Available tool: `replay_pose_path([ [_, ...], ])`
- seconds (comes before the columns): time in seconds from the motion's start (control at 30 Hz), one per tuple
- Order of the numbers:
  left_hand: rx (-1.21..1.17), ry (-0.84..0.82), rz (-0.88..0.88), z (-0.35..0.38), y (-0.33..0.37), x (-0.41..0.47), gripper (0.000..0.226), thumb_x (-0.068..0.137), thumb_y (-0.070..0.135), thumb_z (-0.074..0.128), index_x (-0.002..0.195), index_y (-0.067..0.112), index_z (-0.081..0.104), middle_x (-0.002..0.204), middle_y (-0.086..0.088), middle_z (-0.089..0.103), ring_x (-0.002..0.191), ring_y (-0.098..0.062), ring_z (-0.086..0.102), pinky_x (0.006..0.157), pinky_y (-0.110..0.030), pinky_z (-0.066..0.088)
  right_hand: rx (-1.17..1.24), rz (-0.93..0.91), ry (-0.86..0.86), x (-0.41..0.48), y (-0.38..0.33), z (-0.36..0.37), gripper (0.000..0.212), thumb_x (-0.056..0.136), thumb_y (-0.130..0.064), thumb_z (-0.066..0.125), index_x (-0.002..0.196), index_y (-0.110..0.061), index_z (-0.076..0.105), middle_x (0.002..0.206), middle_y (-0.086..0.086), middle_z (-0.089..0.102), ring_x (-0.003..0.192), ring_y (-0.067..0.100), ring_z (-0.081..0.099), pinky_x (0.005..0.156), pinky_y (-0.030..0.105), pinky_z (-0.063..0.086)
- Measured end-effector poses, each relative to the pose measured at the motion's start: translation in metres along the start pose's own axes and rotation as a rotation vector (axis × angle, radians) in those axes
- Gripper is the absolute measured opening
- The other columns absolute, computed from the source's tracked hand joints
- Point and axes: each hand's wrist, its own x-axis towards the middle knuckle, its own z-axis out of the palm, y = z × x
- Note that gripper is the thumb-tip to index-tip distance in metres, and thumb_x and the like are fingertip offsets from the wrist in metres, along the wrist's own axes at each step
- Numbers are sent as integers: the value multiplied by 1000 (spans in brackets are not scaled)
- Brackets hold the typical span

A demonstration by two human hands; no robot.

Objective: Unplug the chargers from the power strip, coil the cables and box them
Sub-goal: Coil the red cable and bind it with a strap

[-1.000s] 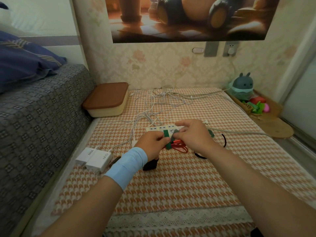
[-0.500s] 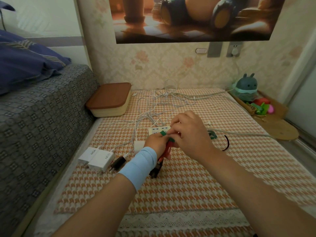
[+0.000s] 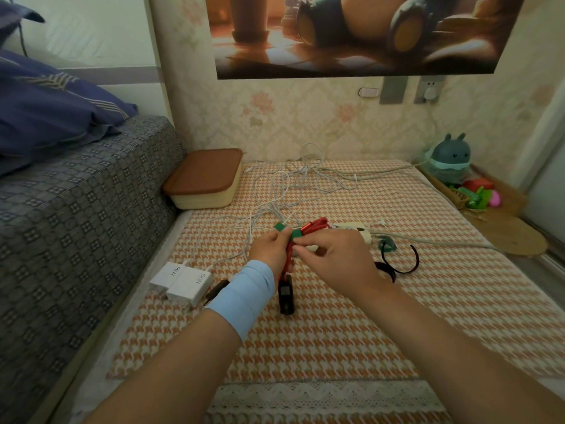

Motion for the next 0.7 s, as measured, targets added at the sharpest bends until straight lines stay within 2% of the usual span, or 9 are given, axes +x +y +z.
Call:
replay_pose_path([
  [0.07, 37, 60, 80, 2, -1, -1, 41, 100, 32, 51, 68, 7, 52, 49, -4, 48, 34, -12, 47, 42, -22, 40, 181, 209, -5, 0, -7, 1, 18, 85, -30, 80, 102, -24, 81, 92, -15, 77, 74, -7, 67, 76, 14, 55],
  [0.2, 36, 131, 193, 9, -3, -5, 38, 98, 30, 55, 72, 2, 54, 56, -9, 51, 44, -22, 50, 41, -26, 45, 546, 588, 101, 7, -21, 1, 7, 86, -11, 78, 91, -16, 77, 78, 0, 77, 67, 16, 75, 75, 38, 63],
  [0.27, 71, 175, 279, 11, -5, -4, 36, 96, 30, 58, 79, -1, 61, 62, -12, 56, 49, -23, 51, 42, -32, 48, 727, 764, 146, 7, -26, 1, 15, 86, -5, 77, 97, -10, 68, 80, 6, 77, 66, 22, 76, 72, 39, 64],
  [0.33, 152, 198, 427, 11, -8, -2, 29, 95, 29, 60, 78, 6, 66, 68, -8, 61, 56, -21, 54, 50, -36, 50, 872, 927, 123, 5, -27, -1, 16, 88, -5, 75, 99, -10, 65, 86, 8, 78, 69, 22, 76, 71, 36, 63],
  [0.4, 259, 202, 612, 10, -11, 0, 27, 95, 25, 61, 74, 9, 64, 66, 2, 57, 60, -6, 50, 55, -19, 42, 996, 1039, 34, 6, -22, -5, 10, 92, -7, 71, 102, -8, 67, 84, 6, 77, 68, 19, 73, 70, 35, 62],
  [0.5, 406, 215, 860, 10, -14, 1, 24, 94, 17, 61, 70, 18, 56, 67, 15, 47, 67, 2, 48, 61, -9, 34, 1062, 1081, -84, 9, -14, -15, 15, 97, -11, 64, 110, -5, 68, 80, 4, 76, 66, 18, 71, 68, 36, 60],
  [0.57, 376, 185, 890, 13, -16, 2, 21, 95, 16, 60, 74, 11, 63, 71, 9, 53, 71, -1, 50, 64, -11, 36, 989, 1006, -69, 11, -10, -21, 15, 97, -14, 65, 108, -5, 69, 91, 7, 78, 78, 23, 75, 73, 37, 60],
  [0.63, 256, 142, 798, 18, -15, 1, 19, 96, 18, 58, 87, 8, 72, 77, -2, 60, 71, -9, 53, 65, -20, 43, 886, 898, -34, 14, -7, -25, 14, 96, -14, 66, 103, -3, 71, 98, 12, 78, 88, 24, 76, 83, 39, 59],
  [0.7, 53, 67, 574, 21, -7, -6, 22, 97, 23, 57, 90, 12, 74, 69, -2, 60, 60, -18, 52, 57, -31, 45, 758, 759, -38, 14, -3, -28, 11, 94, -12, 68, 91, -3, 74, 95, 11, 77, 90, 22, 75, 89, 38, 57],
])
